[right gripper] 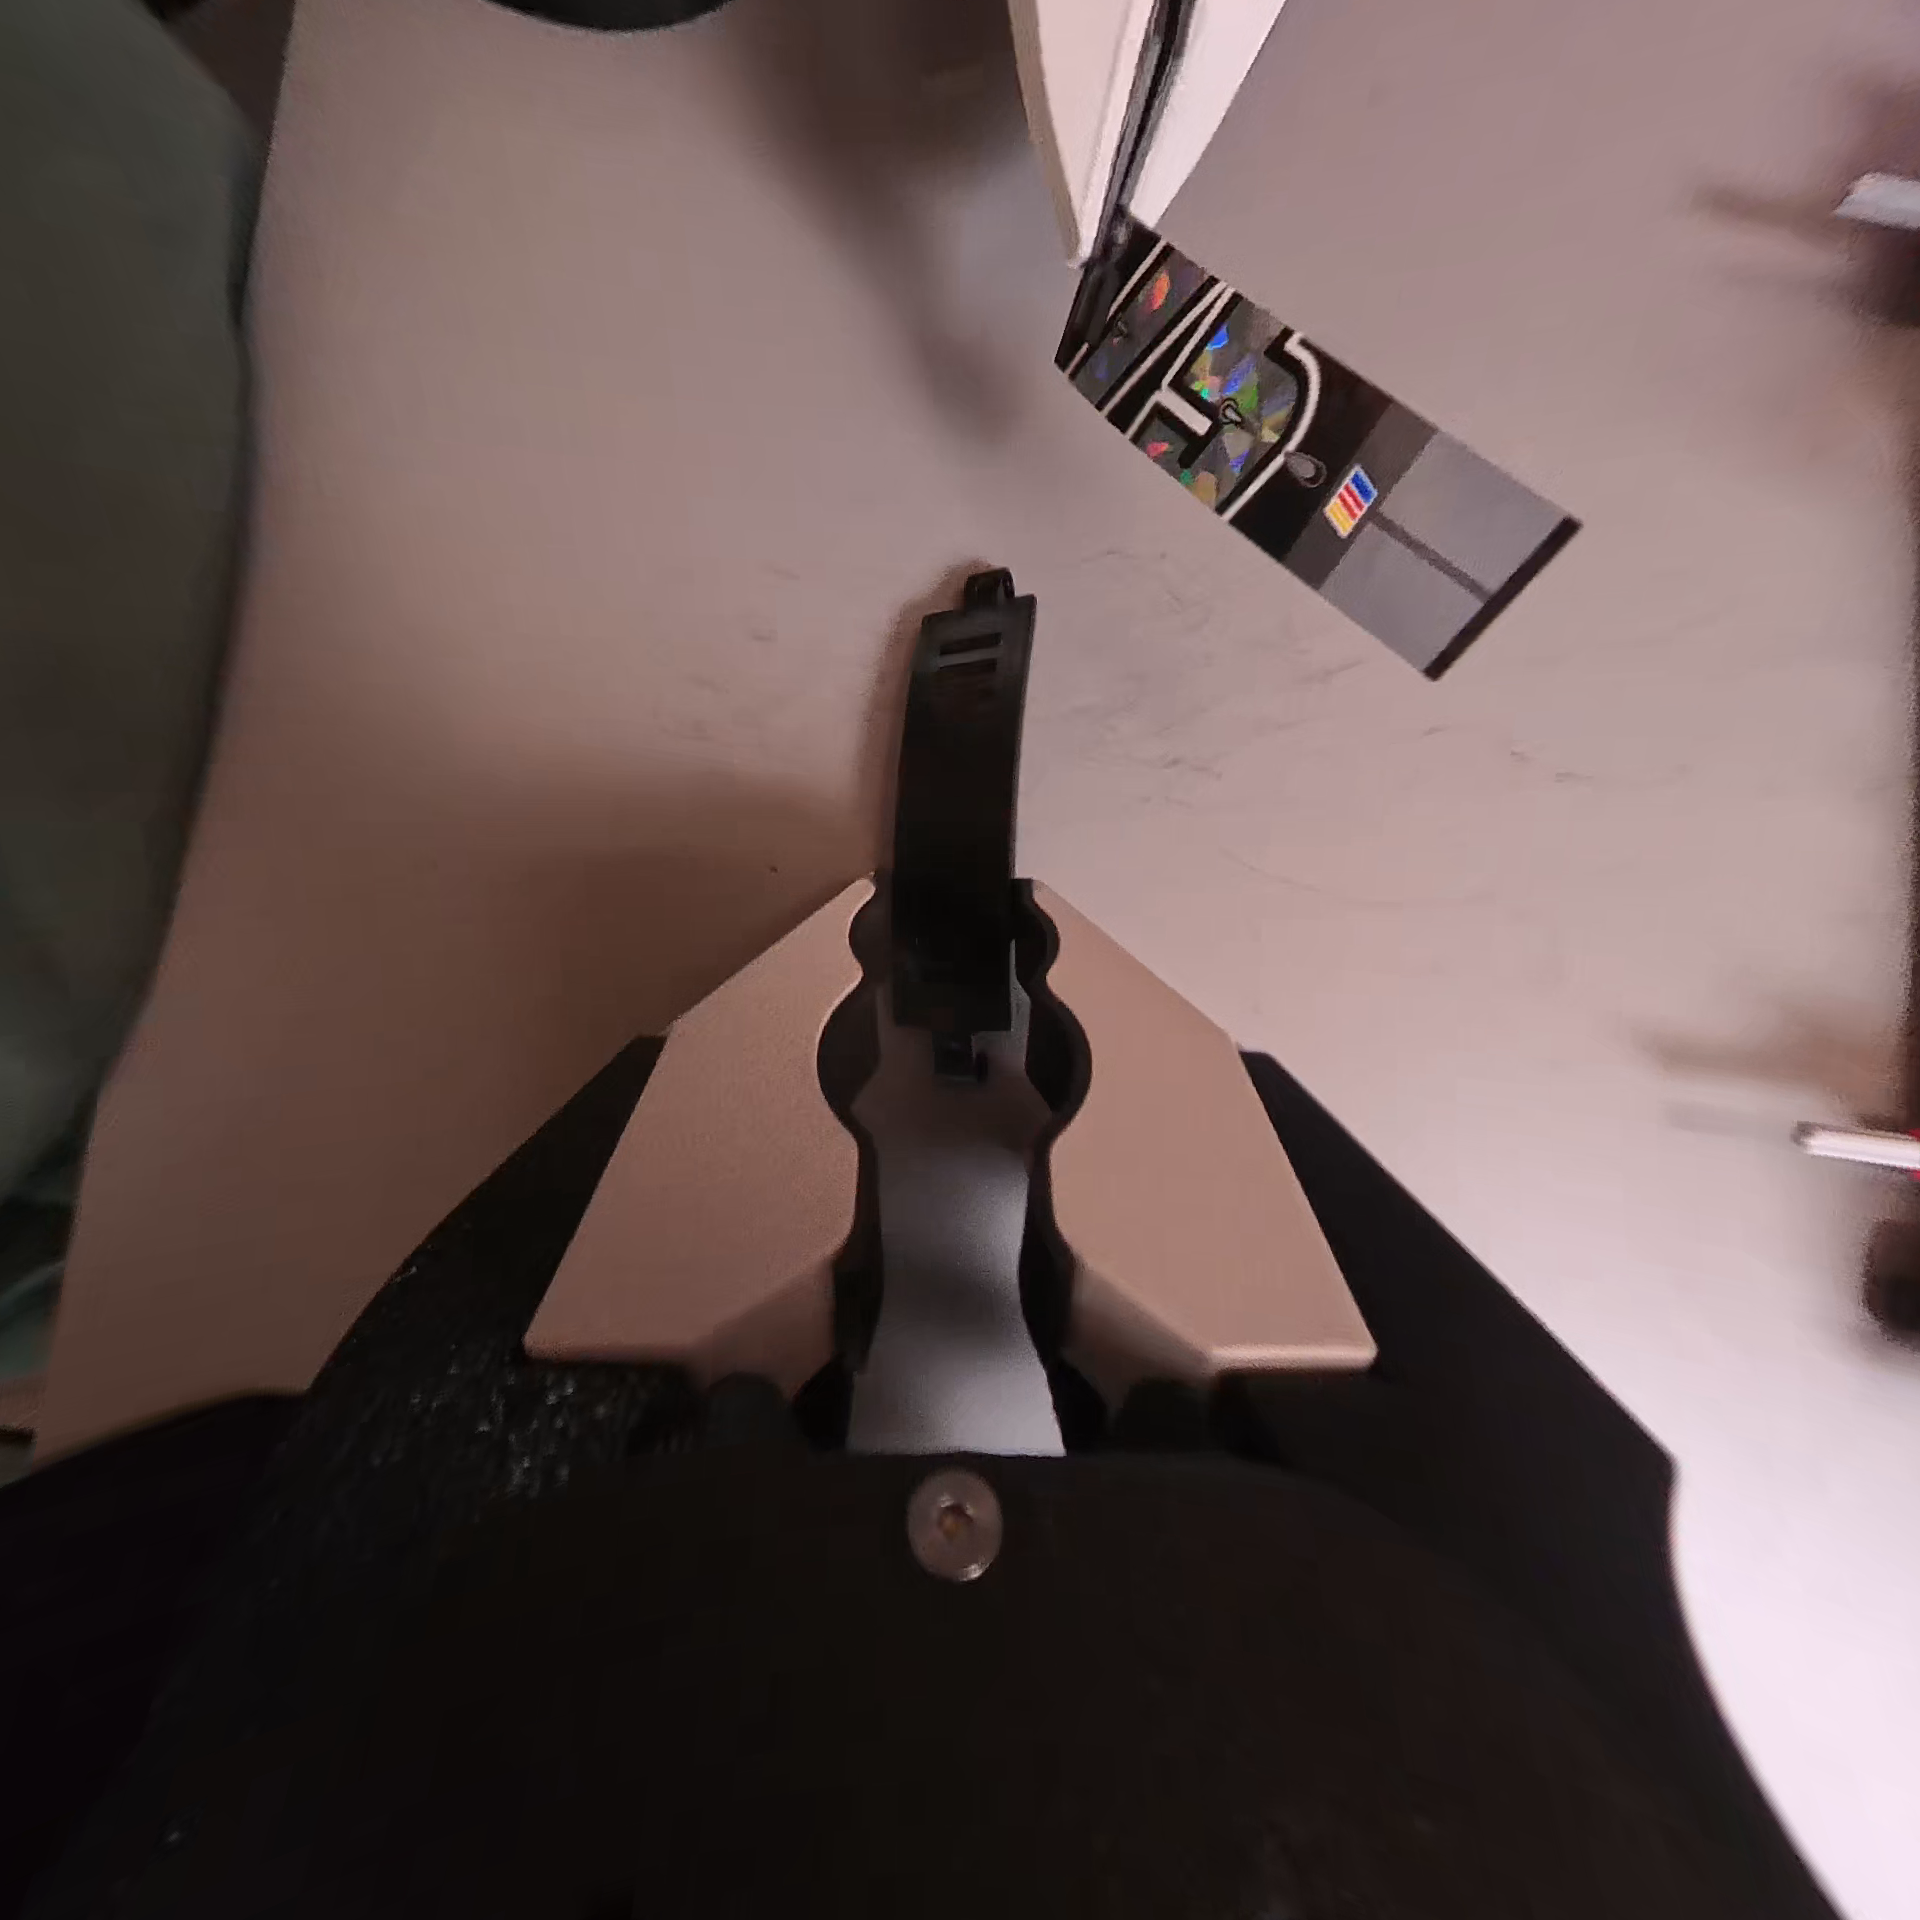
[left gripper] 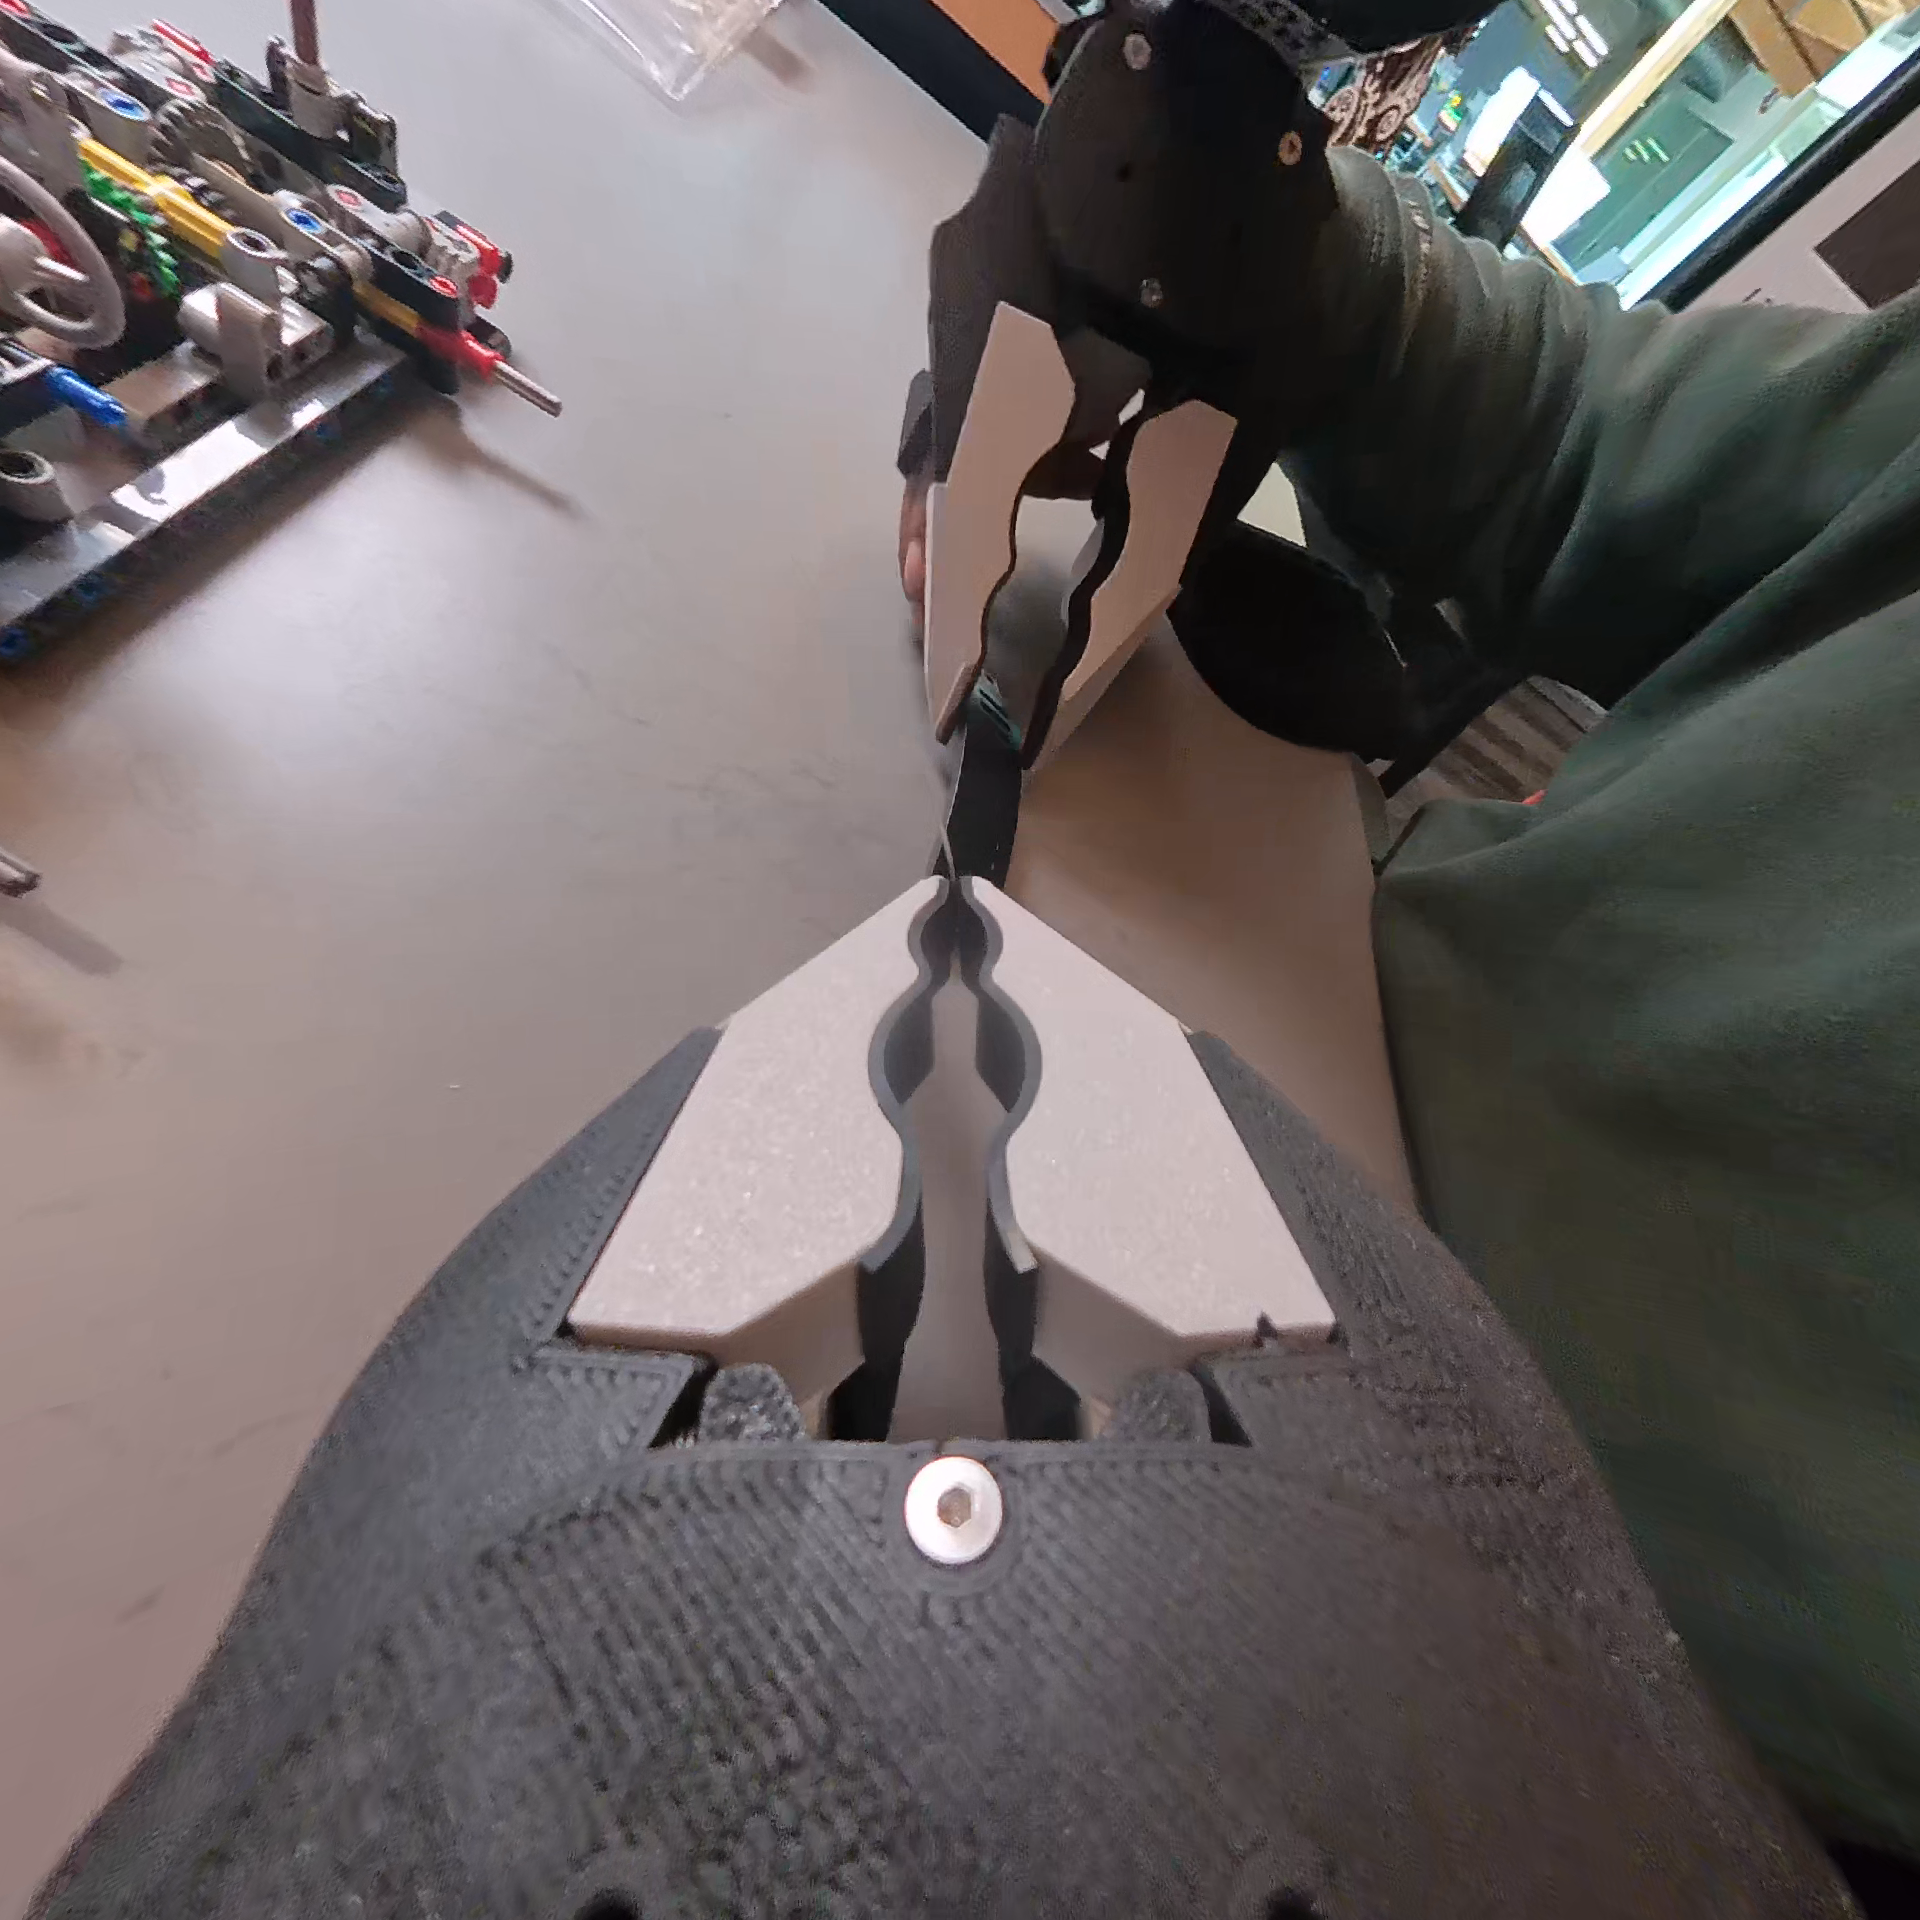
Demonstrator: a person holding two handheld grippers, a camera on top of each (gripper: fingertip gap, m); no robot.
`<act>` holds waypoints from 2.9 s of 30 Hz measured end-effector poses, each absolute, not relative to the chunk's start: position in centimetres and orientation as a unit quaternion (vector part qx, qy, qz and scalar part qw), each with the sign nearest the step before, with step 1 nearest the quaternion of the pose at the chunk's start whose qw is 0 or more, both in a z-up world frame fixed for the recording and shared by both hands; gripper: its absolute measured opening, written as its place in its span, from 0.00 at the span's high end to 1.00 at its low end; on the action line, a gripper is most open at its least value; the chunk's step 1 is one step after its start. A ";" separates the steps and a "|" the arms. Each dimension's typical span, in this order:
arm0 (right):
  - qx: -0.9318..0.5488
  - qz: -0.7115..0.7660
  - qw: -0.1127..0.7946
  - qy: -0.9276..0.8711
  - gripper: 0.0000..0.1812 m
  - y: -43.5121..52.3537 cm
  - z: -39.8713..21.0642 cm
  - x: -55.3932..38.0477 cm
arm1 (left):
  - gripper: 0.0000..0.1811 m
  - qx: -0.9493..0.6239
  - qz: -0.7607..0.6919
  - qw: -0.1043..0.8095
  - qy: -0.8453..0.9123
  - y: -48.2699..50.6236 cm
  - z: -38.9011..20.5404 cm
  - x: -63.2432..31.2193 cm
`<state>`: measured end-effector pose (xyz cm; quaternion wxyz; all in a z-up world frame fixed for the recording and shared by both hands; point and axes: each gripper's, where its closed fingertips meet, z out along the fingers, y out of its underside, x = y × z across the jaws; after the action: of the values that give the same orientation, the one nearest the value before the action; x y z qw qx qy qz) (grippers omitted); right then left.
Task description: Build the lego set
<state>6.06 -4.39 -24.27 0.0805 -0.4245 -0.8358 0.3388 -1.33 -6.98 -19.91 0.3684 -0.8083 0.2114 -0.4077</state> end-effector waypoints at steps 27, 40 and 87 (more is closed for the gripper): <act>-0.462 0.498 0.208 -0.704 0.86 -1.3 -18.3 6.2 | 1.00 -0.759 -0.485 0.340 0.271 -9.6 -18.8 1.6; -0.421 0.599 0.087 -0.675 0.94 -5.4 -18.1 6.0 | 1.00 -0.748 -0.499 0.303 0.315 -11.2 -19.6 3.4; -0.461 0.596 0.037 -0.656 1.00 -5.8 -18.4 7.2 | 0.89 -0.772 -0.466 0.324 0.286 -9.9 -19.7 2.4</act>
<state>7.24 -5.80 -18.38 0.0371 -0.4614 -0.6564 0.5957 2.42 -9.91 -19.70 0.3239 -0.7721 0.2859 -0.4662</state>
